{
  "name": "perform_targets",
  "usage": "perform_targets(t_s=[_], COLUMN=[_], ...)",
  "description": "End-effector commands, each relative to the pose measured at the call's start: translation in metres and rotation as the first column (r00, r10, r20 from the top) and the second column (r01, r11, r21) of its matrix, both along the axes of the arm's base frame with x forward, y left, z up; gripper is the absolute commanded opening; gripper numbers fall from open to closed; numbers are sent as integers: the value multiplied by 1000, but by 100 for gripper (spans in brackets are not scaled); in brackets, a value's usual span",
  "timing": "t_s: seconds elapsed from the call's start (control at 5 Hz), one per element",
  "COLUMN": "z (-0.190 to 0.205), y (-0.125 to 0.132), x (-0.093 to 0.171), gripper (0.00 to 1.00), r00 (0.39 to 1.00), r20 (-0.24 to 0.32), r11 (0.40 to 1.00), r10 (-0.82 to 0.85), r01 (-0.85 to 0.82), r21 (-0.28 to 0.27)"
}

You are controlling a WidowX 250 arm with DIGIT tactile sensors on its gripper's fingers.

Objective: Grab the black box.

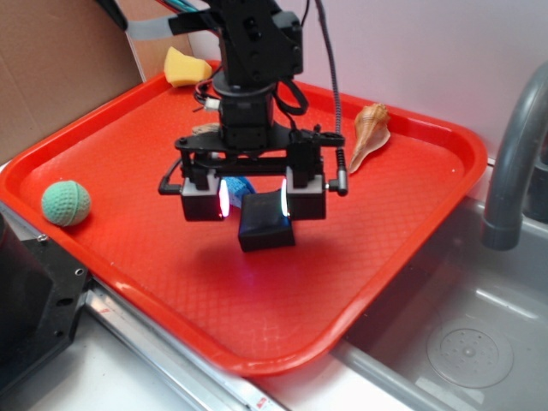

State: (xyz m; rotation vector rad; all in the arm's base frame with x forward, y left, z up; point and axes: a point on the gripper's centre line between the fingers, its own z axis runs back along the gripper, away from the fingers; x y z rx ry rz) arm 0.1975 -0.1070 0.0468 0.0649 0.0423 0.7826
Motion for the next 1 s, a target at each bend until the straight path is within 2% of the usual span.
perform_targets(t_s=[0.0, 0.2, 0.4, 0.6, 0.8], z=[-9, -24, -36, -25, -6], y=[10, 4, -1, 1, 5], x=[24, 23, 17, 16, 19], gripper=[100, 100, 96, 0, 0], r00=[999, 997, 991, 992, 990], r20=[-36, -76, -119, -90, -50], r11=[999, 999, 996, 995, 988], r10=[-6, -33, -68, -84, -130], r01=[8, 36, 74, 88, 133], r21=[48, 34, 41, 47, 71])
